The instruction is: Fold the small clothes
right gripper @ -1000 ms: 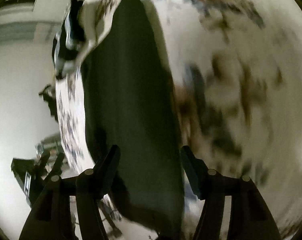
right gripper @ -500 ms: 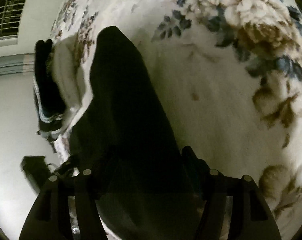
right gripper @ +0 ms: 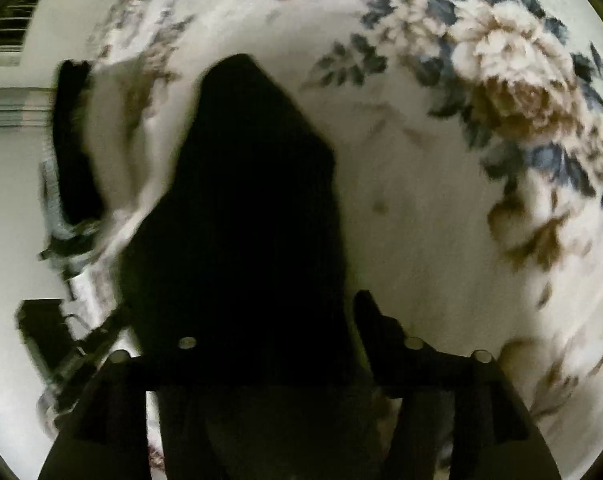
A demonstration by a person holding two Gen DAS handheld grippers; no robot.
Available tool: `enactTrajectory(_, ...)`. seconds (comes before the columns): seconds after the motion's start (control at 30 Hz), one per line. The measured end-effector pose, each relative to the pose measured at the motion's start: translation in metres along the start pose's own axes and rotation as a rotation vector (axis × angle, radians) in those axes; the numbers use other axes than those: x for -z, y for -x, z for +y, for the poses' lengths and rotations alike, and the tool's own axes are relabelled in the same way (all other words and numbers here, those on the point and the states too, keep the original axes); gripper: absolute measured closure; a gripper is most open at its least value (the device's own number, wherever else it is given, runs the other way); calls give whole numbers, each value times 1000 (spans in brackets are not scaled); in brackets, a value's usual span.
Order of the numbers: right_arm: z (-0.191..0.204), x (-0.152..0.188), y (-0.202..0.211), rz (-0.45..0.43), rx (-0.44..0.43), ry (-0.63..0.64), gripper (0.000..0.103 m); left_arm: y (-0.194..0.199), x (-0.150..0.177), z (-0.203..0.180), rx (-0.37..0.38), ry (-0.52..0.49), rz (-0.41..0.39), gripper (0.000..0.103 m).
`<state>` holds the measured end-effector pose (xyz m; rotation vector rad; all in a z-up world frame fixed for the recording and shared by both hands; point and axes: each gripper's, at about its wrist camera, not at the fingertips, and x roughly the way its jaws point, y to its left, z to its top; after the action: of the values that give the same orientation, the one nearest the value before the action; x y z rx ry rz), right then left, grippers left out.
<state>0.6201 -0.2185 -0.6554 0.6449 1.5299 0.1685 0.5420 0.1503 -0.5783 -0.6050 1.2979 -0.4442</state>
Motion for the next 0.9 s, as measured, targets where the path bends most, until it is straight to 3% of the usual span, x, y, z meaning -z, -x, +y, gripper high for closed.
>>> enactTrajectory(0.03, -4, 8, 5, 10, -13, -2, 38, 11, 15, -1, 19, 17, -6, 38)
enactTrajectory(0.1, -11, 31, 16, 39, -46, -10, 37, 27, 39, -1, 54, 37, -19, 38)
enactTrajectory(0.33, -59, 159, 36, 201, -79, -55, 33, 76, 154, -8, -3, 86, 10, 38)
enactTrajectory(0.57, -110, 289, 24, 358, -66, -107, 33, 109, 282, 7, -74, 210, 42, 38)
enactTrajectory(0.73, -144, 372, -7, 427, -110, -161, 33, 81, 352, 11, -97, 260, 134, 38)
enactTrajectory(0.9, -155, 415, -38, 443, -153, -198, 33, 45, 398, 6, -62, 259, 224, 38)
